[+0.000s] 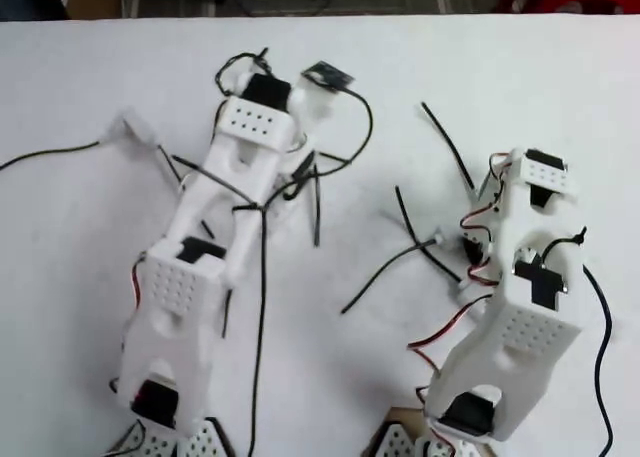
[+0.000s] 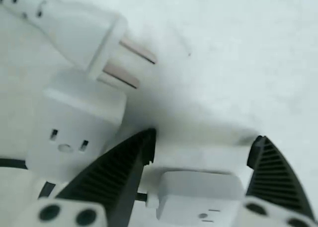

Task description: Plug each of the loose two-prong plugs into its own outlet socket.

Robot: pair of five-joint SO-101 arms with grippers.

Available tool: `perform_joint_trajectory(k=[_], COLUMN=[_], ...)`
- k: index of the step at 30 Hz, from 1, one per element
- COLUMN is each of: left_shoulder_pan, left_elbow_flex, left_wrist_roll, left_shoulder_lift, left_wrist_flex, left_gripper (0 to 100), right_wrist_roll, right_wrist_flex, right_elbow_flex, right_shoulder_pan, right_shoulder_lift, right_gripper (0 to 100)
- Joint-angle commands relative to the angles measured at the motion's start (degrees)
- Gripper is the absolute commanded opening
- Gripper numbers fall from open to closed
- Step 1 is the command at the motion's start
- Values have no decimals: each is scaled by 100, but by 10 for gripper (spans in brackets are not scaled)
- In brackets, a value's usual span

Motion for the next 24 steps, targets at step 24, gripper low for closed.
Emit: perform_joint_trajectory(k=[24], left_shoulder_pan=[180], left_elbow_flex=[360], left_wrist_roll=[-114], left_shoulder_lift=[-40], left_wrist_flex=[-563], left_gripper=[26], right_wrist_roll=[-9], right_wrist_flex=[-66], right_elbow_flex=[44], right_shoulder_pan=[-233], right_shoulder_lift=[40], right_gripper=[316])
